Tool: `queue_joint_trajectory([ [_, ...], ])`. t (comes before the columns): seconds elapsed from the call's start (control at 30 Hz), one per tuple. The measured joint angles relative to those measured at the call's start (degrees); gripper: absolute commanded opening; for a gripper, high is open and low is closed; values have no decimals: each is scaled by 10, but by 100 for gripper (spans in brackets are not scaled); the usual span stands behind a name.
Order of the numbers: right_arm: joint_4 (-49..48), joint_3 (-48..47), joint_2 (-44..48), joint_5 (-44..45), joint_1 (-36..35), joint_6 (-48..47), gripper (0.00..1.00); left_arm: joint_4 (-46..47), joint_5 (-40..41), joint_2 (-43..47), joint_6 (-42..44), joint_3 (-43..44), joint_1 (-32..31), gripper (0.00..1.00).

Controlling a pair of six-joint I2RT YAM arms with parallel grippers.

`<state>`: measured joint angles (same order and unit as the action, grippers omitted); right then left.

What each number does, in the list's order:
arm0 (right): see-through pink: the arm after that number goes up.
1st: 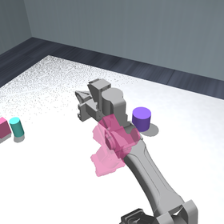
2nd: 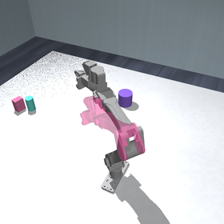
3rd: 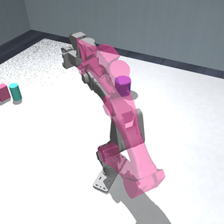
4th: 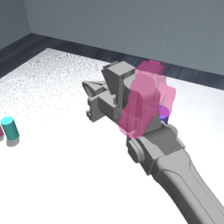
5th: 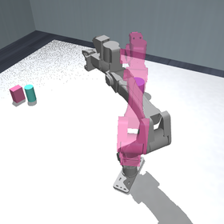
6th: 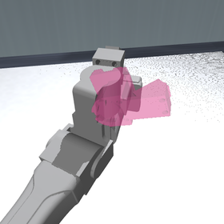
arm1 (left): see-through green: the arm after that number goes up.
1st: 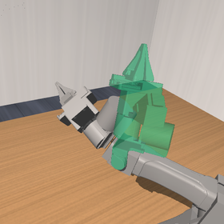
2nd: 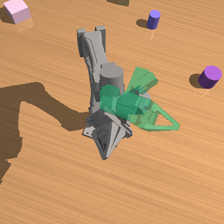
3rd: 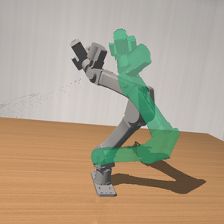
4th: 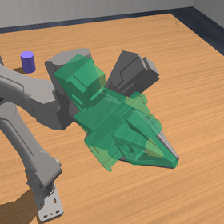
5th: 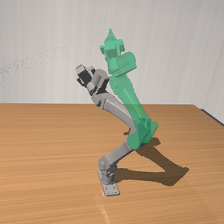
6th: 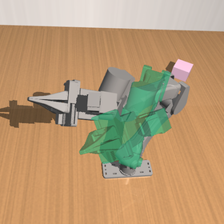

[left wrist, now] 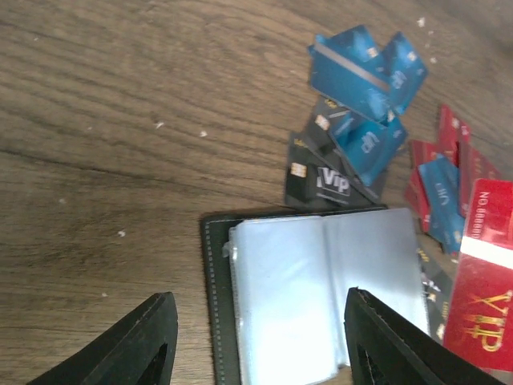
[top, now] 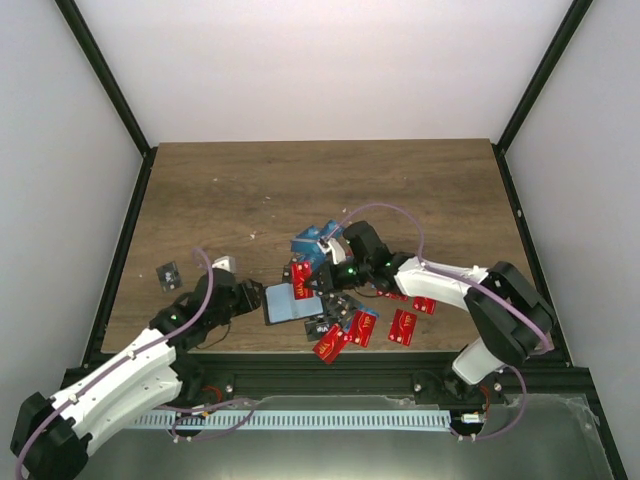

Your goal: Put the credit cards into the card holder

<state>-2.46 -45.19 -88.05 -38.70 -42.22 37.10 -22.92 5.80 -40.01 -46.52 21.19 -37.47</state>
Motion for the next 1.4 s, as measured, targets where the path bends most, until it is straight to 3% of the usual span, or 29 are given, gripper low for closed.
queue_joint_trajectory([
  [0.17, 10, -20, -24, 4, 0, -1, 1, -3, 9, -31, -9, -5, 0, 59],
  [0.6, 22, -63, -122, -27, 0, 1, 1, 38, -9, -97, -8, -26, 0, 37],
  [1.4, 12, -57, -155, -25, 0, 43, 1, 102, -47, -142, 3, -51, 0, 20],
])
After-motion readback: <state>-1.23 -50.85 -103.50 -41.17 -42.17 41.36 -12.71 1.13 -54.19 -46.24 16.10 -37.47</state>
